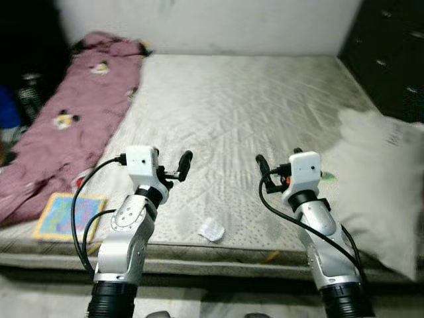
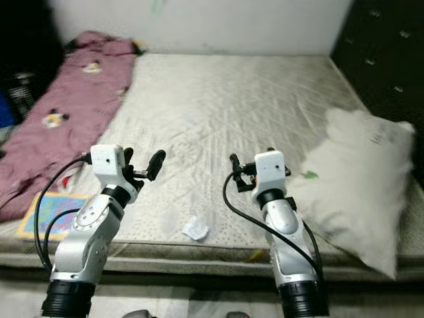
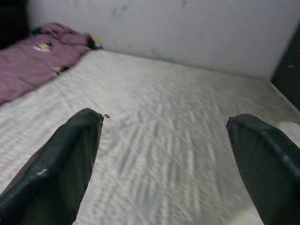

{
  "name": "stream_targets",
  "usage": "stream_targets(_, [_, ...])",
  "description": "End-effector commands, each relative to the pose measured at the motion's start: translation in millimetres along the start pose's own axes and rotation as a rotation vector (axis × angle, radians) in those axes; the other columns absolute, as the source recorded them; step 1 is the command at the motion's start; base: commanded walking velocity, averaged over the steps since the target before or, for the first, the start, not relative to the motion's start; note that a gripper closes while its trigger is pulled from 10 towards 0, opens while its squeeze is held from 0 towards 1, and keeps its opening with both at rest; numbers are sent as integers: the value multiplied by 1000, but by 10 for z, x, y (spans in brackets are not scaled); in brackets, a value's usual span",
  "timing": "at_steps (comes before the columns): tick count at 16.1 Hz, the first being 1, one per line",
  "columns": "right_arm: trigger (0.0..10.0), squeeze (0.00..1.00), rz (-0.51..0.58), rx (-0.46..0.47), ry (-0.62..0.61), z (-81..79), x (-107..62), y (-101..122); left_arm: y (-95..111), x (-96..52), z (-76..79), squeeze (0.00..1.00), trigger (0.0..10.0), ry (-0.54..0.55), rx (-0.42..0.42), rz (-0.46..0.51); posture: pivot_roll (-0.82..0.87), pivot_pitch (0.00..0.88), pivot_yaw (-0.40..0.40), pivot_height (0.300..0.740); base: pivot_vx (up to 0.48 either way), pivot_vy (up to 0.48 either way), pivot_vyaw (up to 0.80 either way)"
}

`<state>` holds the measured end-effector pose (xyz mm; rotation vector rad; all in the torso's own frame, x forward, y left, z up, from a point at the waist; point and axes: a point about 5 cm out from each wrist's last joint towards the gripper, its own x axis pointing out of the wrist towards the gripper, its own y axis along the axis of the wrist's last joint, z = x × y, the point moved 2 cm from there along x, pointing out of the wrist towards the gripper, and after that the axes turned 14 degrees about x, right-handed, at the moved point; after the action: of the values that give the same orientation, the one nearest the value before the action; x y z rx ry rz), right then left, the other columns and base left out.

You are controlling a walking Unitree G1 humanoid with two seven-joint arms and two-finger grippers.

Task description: Clean up the room

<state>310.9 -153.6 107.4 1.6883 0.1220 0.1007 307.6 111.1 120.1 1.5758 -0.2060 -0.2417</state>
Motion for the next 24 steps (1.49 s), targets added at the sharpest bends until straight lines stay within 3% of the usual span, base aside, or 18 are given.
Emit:
stream_targets(1, [10000, 0, 7, 4, 0, -14, 20, 19, -7, 3, -23, 0, 10000, -2, 5, -7, -26, 0, 27, 740, 0, 480, -800])
stream_targets(3, [10000, 0, 6, 2, 1, -14, 22, 17, 1, 4, -22, 0, 10000, -3, 9, 1, -26, 0, 26, 740, 0, 480, -400])
stream_targets(15, [10000, 0, 2, -12, 6, 7, 25, 12, 22, -8, -3, 0, 10000, -11, 12, 27, -32, 0, 21, 740, 0, 0, 0])
stream_targets(24, [10000, 0, 2, -21, 7, 12, 28, 16, 37, -16, -3, 0, 10000, -24, 4, 43, -37, 0, 21, 740, 343, 0, 0])
